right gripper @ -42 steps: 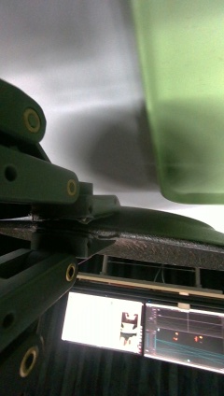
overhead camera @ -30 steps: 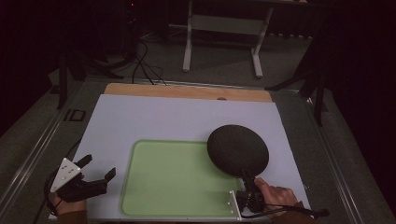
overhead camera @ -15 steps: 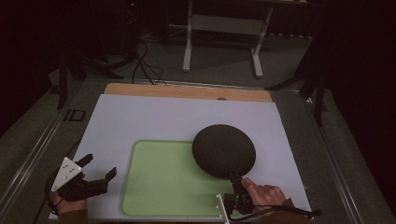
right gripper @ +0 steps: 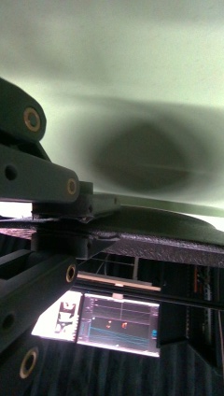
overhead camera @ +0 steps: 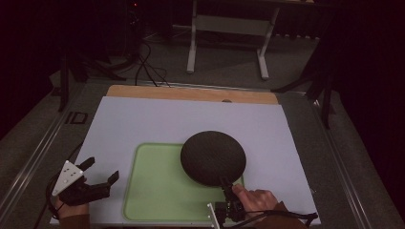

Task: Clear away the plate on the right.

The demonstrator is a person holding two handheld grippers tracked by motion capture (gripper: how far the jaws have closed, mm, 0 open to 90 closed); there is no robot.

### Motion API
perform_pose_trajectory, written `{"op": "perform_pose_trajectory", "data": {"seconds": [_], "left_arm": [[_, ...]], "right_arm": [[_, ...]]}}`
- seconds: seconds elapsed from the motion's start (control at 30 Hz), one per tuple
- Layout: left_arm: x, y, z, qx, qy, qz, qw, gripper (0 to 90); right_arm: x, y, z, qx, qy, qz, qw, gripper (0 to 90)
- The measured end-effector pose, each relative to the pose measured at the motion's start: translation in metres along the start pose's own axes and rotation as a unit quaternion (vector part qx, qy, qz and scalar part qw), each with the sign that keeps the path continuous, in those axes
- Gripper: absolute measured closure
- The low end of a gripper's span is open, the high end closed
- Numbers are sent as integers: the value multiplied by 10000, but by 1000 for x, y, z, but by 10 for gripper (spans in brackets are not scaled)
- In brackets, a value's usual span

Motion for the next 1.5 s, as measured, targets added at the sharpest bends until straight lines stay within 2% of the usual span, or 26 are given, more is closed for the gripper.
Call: {"op": "perform_pose_trajectory", "data": {"seconds": [0.4, 0.77, 1.1, 1.5], "left_arm": [[1, 0, 1, 24, 18, -24, 10000, 38], [1, 1, 1, 27, 24, -30, 10000, 38], [2, 1, 1, 33, 34, -41, 10000, 38], [2, 1, 2, 32, 42, -40, 10000, 38]], "right_arm": [[-9, 19, 4, 4, 53, -192, 9998, 849], [-15, 31, 10, 103, 129, -318, 9994, 849], [-18, 45, 22, 133, 299, -491, 9983, 848], [-19, 52, 33, 180, 466, -562, 9972, 848]]}}
Point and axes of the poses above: each handheld gripper's, and its own axes: x roughly backward along the jaws, y roughly out of its top, z roughly to its left, the point moved 3 cm from there along -x, roughly forward along the jaws, and after that the axes turned 14 degrees about -z, right-handed, at the moved point
